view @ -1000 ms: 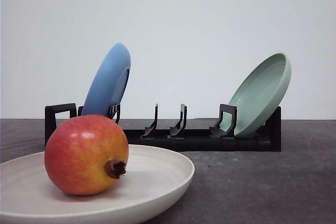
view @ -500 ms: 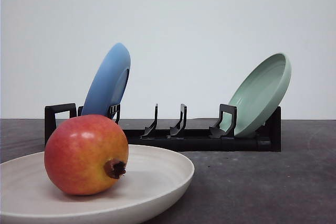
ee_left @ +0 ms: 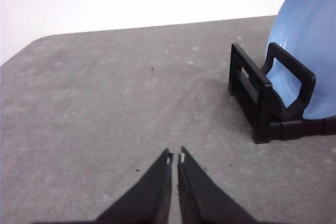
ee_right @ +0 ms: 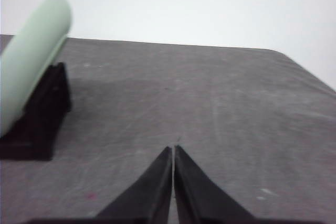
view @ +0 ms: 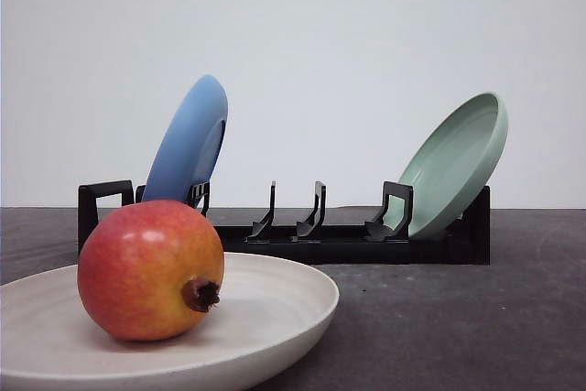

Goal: Place pomegranate in white plate

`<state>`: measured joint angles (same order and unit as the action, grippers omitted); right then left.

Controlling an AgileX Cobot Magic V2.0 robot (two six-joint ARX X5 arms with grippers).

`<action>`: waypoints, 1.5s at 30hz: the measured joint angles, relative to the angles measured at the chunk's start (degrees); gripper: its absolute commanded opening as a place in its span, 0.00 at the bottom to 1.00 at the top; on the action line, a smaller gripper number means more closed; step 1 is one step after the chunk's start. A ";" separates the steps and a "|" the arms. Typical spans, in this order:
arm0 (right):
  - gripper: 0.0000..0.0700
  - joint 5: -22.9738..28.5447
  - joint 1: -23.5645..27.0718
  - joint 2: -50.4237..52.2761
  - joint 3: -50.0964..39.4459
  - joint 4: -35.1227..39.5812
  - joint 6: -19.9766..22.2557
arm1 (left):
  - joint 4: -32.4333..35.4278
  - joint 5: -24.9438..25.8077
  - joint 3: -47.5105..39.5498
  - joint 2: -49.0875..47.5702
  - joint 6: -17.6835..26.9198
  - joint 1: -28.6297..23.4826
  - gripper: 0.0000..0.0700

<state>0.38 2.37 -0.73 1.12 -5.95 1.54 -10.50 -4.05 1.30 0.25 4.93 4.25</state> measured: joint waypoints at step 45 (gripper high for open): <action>0.00 -1.92 -0.02 0.44 -0.24 -3.70 0.15 | 0.00 0.00 0.00 0.00 0.00 0.00 0.00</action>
<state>-1.54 2.35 -0.30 0.89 -9.65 1.69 -10.50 -4.05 1.30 0.25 4.93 4.25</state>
